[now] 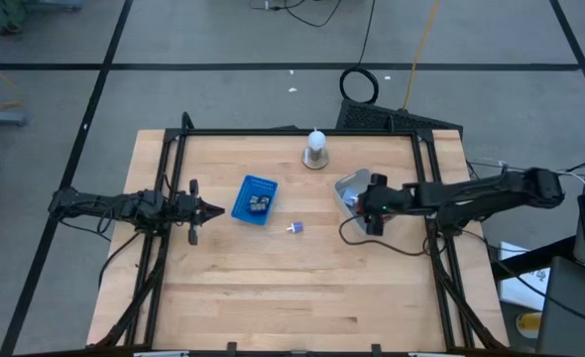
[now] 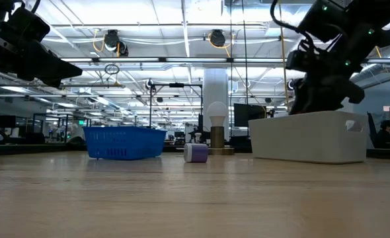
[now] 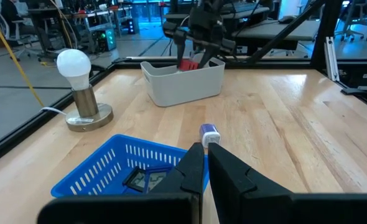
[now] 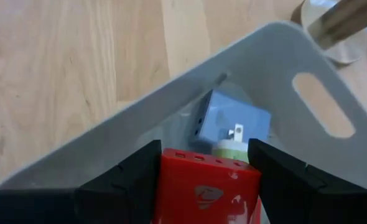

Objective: Pick & Place Office items
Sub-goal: Put the red charger into the gray bin

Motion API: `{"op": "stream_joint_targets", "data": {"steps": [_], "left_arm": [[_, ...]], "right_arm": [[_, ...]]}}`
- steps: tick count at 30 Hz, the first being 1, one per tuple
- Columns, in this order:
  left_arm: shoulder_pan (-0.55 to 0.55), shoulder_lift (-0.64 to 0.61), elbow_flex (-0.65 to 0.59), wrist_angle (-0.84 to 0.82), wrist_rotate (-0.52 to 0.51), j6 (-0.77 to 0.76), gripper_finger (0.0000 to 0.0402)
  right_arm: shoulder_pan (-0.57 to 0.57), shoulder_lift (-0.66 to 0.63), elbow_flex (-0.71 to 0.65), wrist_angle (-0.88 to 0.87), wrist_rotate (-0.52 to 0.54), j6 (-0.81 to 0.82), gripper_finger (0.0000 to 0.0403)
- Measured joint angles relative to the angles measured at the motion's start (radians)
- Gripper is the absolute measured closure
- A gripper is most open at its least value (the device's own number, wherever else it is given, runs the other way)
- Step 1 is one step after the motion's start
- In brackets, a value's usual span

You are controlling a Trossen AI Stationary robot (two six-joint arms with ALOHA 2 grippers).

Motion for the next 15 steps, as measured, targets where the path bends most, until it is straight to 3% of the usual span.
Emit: {"op": "stream_joint_targets", "data": {"steps": [15], "left_arm": [[0.000, 0.000, 0.000, -0.001, 0.000, 0.003, 0.0376]], "right_arm": [[0.000, 0.099, 0.000, -0.008, 0.003, -0.019, 0.0185]]}}
